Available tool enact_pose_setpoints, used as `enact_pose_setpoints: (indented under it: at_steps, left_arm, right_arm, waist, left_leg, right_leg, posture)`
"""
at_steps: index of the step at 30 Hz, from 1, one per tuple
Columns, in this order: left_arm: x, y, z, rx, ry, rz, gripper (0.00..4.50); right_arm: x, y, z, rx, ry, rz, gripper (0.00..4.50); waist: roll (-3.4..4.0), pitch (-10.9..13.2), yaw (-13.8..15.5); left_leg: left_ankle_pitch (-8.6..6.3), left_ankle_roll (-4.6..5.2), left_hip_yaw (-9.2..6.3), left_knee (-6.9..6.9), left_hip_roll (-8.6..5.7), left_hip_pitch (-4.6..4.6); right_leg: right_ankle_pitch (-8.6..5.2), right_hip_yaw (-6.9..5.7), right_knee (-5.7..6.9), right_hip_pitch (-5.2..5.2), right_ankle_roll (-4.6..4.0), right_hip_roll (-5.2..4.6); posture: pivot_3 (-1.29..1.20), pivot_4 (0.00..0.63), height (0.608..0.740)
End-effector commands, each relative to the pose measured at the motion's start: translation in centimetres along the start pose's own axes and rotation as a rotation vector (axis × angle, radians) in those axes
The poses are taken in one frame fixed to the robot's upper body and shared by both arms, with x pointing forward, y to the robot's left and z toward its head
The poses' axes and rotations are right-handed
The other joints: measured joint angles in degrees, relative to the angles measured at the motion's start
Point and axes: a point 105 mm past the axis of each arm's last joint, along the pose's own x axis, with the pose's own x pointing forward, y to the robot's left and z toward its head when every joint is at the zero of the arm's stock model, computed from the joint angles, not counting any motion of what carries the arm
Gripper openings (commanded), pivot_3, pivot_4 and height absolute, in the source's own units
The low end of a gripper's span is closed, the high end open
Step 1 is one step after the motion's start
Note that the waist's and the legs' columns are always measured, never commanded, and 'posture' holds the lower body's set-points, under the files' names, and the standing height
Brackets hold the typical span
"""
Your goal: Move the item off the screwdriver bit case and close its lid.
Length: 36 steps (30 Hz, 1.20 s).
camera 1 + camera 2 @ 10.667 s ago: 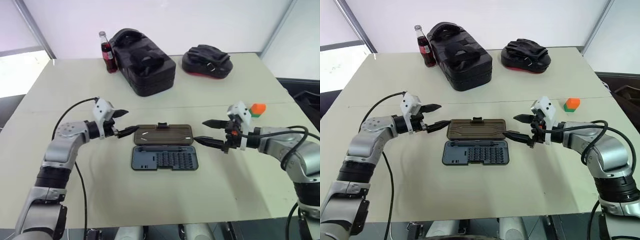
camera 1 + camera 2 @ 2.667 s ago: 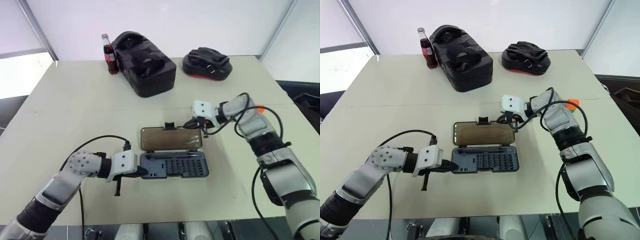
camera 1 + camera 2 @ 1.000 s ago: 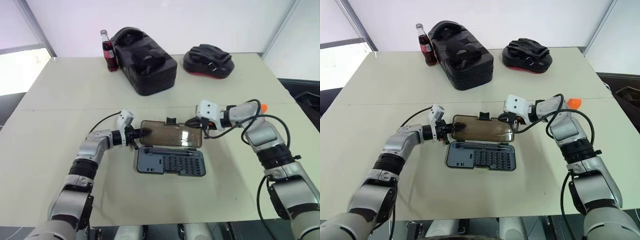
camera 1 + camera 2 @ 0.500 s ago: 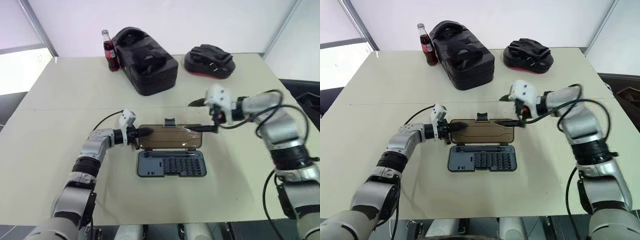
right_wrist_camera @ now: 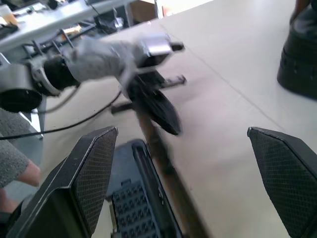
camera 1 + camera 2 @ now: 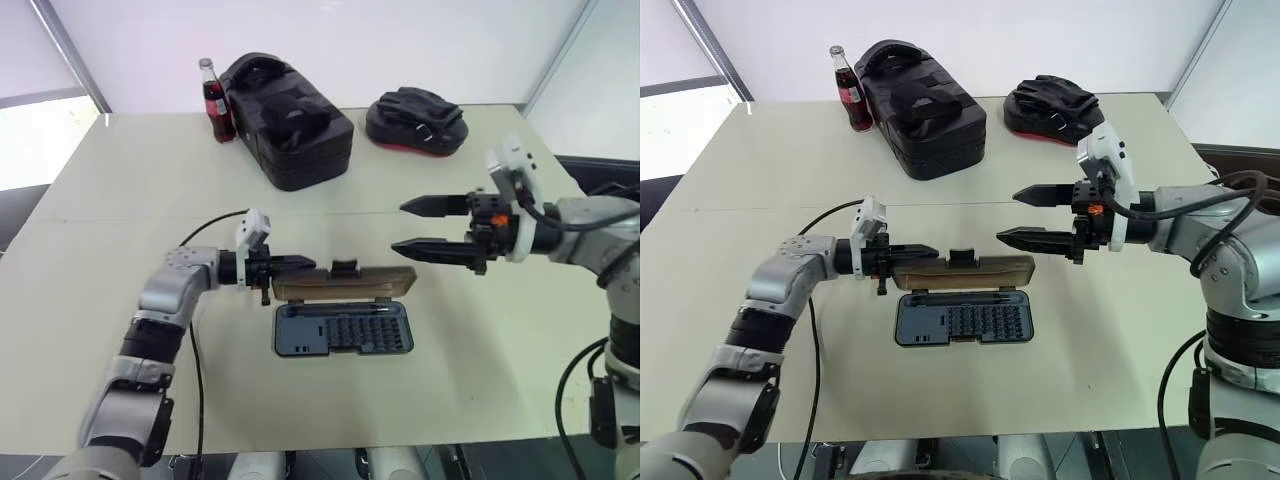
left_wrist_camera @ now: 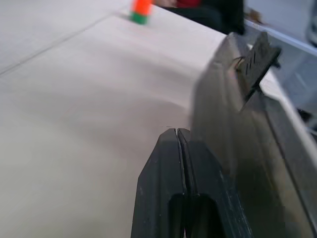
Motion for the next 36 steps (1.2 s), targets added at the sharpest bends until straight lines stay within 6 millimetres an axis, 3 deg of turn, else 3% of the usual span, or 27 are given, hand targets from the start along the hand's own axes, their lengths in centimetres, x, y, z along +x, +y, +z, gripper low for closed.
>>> enact_pose_setpoints:
  at_steps: [1, 4, 7, 14, 17, 24, 30, 36]
  left_arm:
    - [0.4, -2.9, 0.2, 0.043, 0.069, -0.14, 0.0]
    - [0.4, -4.2, -0.7, 0.05, 0.13, -0.197, 0.0]
    - [0.6, -3.8, -1.4, 0.085, 0.157, -0.189, 0.0]
    - [1.1, 1.8, 4.3, 0.157, -0.015, 0.01, 0.0]
    - [1.3, 3.4, 4.7, 0.186, -0.009, 0.038, 0.0]
    - [2.7, 5.5, 2.5, 0.202, 0.081, 0.045, 0.0]
    - [5.9, 5.0, -0.8, 0.204, 0.198, -0.066, 0.0]
    - [7.4, 4.3, -1.7, 0.222, 0.251, -0.145, 0.0]
  right_arm:
    - [0.0, 0.8, 0.3, -0.057, 0.02, 0.02, 4.38]
    - [0.2, 1.0, -0.2, -0.064, 0.043, 0.029, 4.38]
    - [0.9, 2.0, -1.5, -0.07, 0.103, 0.071, 4.38]
    - [2.1, 4.5, -4.3, -0.075, 0.21, 0.172, 4.38]
    - [2.5, 4.7, -5.0, -0.076, 0.229, 0.177, 3.52]
    - [3.2, 6.0, -6.8, -0.073, 0.278, 0.221, 0.02]
    - [5.0, 6.2, -10.6, -0.208, 0.409, 0.137, 0.02]
    - [5.9, 7.7, -9.1, -0.233, 0.361, 0.126, 0.02]
  waist:
    - [0.0, 0.0, 0.02]
    - [0.0, 0.0, 0.03]
    - [0.0, 0.0, 0.12]
    - [-0.08, 0.04, 0.43]
    - [-0.05, 0.02, 0.11]
    - [-0.07, 0.03, 0.21]
    - [-0.08, 0.02, 1.24]
    - [-0.09, 0.02, 1.43]
  left_leg:
    - [0.0, 0.0, 0.0, 0.0, 0.0, 0.0]
    - [0.0, 0.0, 0.01, 0.0, 0.01, 0.0]
    - [-0.01, 0.02, 0.01, 0.0, 0.01, 0.0]
    - [-0.01, 0.03, -0.17, 0.16, 0.0, -0.29]
    - [-0.02, 0.05, -0.18, 0.15, -0.02, -0.27]
    - [-0.03, 0.07, -0.21, 0.12, -0.11, -0.41]
    - [-0.04, 0.09, -0.21, 0.16, -0.22, -0.51]
    - [-0.04, 0.09, -0.27, 0.18, -0.22, -0.56]
  right_leg:
    - [0.0, 0.0, 0.0, 0.0, 0.0, 0.0]
    - [0.0, -0.01, -0.01, 0.01, 0.0, 0.02]
    - [-0.01, -0.01, -0.02, 0.01, -0.01, 0.02]
    - [0.0, -0.3, -0.18, 0.0, 0.02, 0.03]
    - [0.01, -0.34, -0.17, 0.0, 0.03, 0.02]
    - [0.01, -0.48, -0.31, -0.05, 0.03, 0.06]
    - [0.01, -0.49, -0.38, -0.07, 0.04, 0.02]
    - [0.02, -0.51, -0.34, -0.12, 0.04, 0.04]
  posture:
    - [0.0, 0.15, 0.74]
    - [0.0, 0.15, 0.74]
    - [0.0, 0.15, 0.74]
    - [0.0, 0.15, 0.74]
    - [0.0, 0.15, 0.74]
    - [0.0, 0.15, 0.74]
    - [0.0, 0.15, 0.74]
    - [0.0, 0.15, 0.74]
